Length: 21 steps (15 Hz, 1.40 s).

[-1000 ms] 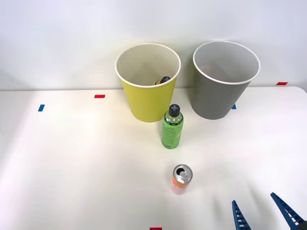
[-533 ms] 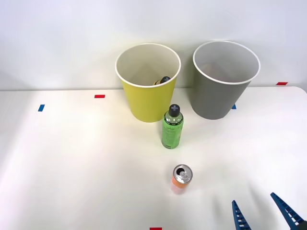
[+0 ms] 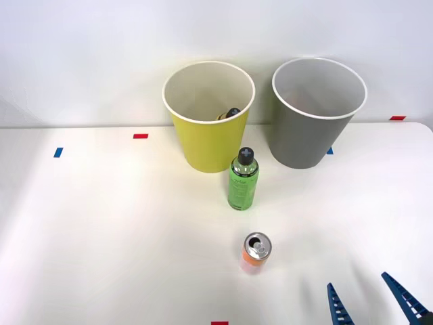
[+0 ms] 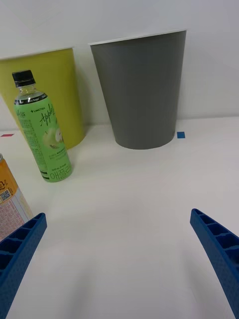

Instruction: Put cans in the gray bin, plastic bottles in the light green bin

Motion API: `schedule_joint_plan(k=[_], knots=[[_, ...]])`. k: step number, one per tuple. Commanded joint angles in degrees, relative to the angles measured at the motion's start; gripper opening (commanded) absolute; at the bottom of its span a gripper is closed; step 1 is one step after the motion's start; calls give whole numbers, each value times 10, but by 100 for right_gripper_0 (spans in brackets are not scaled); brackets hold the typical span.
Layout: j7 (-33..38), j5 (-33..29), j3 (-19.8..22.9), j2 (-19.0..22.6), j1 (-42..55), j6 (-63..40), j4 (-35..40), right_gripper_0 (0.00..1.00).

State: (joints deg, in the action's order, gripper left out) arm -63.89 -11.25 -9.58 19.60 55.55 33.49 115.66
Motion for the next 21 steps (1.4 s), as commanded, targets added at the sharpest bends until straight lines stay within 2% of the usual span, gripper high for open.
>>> schedule_joint_plan(k=[1, 5, 7, 9, 11, 14, 17, 19, 21], knots=[[0, 0, 0, 0, 0, 0, 0, 100], [0, 0, 0, 0, 0, 0, 0, 100], [-4, 11, -2, -3, -6, 4, -38, 100], [-12, 26, -4, 17, -6, 24, -40, 100], [-17, 26, -8, 55, -10, 47, -40, 100], [-22, 38, -46, 126, -30, 61, -40, 100], [-34, 74, -100, 153, -61, 78, -54, 100], [-96, 146, -161, 161, -114, 149, -121, 100], [-171, 204, -213, 175, -163, 171, -157, 100]])
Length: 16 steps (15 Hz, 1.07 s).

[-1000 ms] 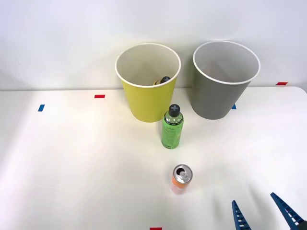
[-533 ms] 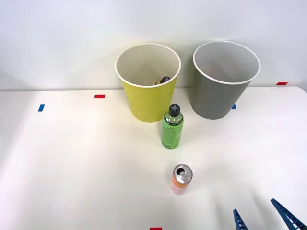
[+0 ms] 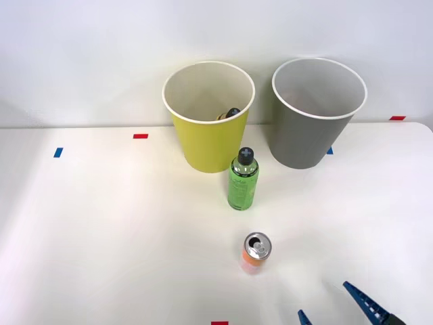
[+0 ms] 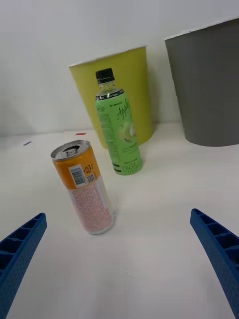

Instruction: Put cans in the gray bin, plastic bottles in the light green bin

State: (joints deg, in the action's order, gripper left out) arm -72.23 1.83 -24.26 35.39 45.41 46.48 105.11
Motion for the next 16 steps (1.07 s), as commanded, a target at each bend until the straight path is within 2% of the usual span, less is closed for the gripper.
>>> schedule_joint_plan(k=[1, 3, 5, 10, 16], knots=[[-116, 93, -88, 27, -79, 41, -53, 100], [-158, 121, -121, 47, -115, 41, -54, 100], [-164, 124, -134, 51, -141, 40, -61, 100], [-165, 138, -185, 43, -219, 40, -93, 100], [-165, 150, -205, 14, -297, 29, -142, 100]])
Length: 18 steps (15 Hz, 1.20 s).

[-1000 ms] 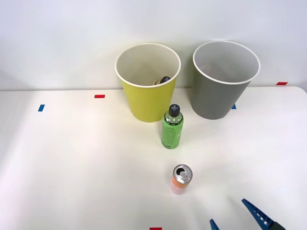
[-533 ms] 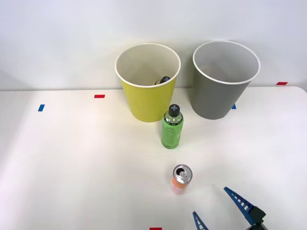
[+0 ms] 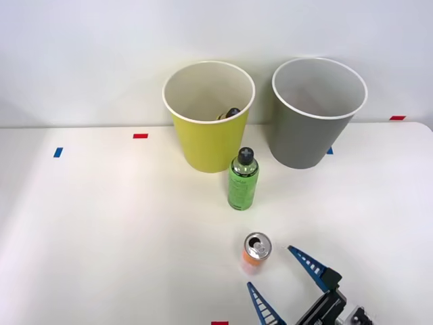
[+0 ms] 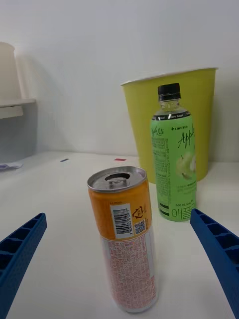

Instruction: Put cans in the gray bin, plastic bottles in the light green bin

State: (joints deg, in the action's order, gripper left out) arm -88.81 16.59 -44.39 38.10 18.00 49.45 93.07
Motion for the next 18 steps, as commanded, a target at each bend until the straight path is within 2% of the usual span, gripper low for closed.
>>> schedule_joint_plan(k=[1, 5, 15, 17, 18], knots=[[0, 1, -6, -19, -31, -1, -29, 100], [-6, 0, -17, -29, -61, -18, -32, 100], [-23, 13, -11, -38, -79, -52, -32, 100], [-26, 13, -12, -38, -78, -52, -32, 4], [-26, 14, -11, -38, -78, -53, -32, 0]])
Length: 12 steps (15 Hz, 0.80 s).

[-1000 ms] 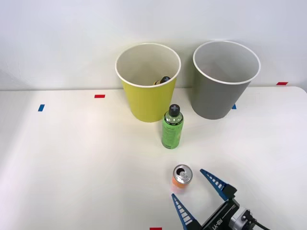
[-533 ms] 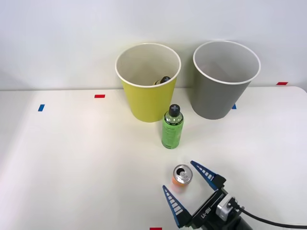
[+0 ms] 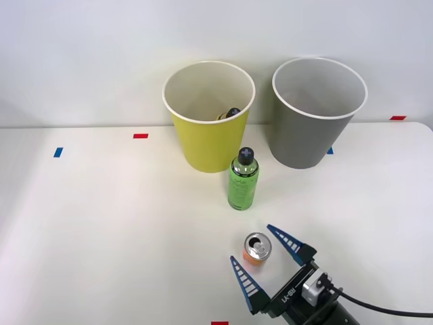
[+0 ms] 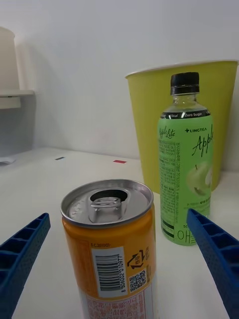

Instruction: Put cans in the gray bin, plastic bottles in the light green bin

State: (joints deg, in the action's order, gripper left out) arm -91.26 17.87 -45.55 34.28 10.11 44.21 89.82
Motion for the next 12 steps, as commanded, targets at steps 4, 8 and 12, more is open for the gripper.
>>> schedule_joint_plan(k=[4, 8, 12], knots=[[-3, 3, -1, 0, 3, -1, 0, 0], [-1, 11, 5, 3, 11, 0, 13, 0], [3, 26, 47, 58, 69, -68, 127, 0]])
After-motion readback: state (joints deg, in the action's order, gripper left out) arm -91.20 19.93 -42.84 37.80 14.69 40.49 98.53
